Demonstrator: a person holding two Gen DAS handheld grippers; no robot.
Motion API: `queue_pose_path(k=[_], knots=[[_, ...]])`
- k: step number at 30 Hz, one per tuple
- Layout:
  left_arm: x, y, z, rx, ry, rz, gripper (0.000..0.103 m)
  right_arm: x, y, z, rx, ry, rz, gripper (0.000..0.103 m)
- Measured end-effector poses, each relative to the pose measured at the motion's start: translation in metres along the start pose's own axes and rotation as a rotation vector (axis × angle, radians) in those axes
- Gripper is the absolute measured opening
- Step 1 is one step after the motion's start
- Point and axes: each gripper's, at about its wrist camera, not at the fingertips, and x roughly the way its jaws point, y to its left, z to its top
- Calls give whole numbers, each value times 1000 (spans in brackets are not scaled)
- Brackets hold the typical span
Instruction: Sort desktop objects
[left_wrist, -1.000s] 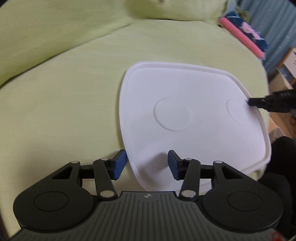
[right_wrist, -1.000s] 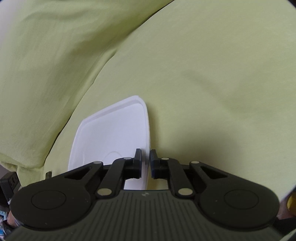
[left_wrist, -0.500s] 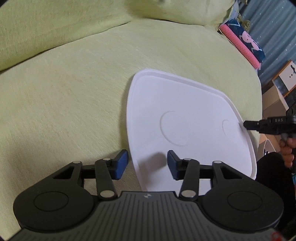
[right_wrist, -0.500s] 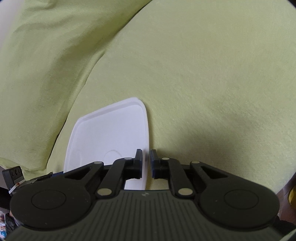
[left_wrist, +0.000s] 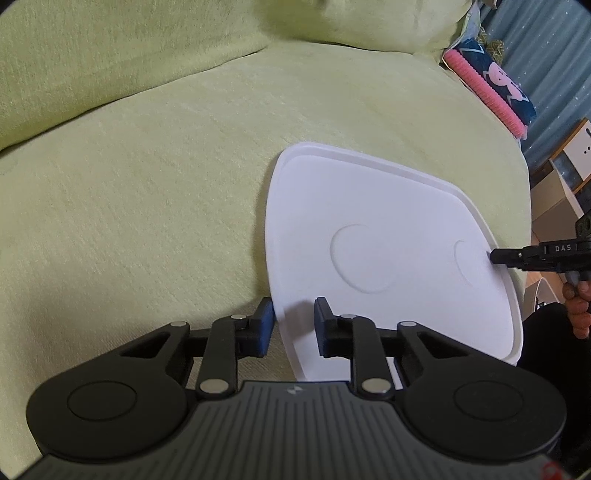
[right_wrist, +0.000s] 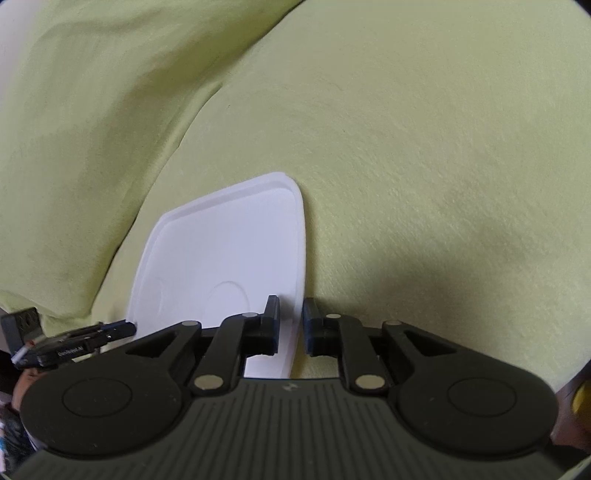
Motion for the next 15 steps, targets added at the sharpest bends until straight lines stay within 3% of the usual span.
queue_pose_path(k=[15], knots=[[-13,-44,11,70,-19,-2,25,-46,-3,3,8,-76,3,11]])
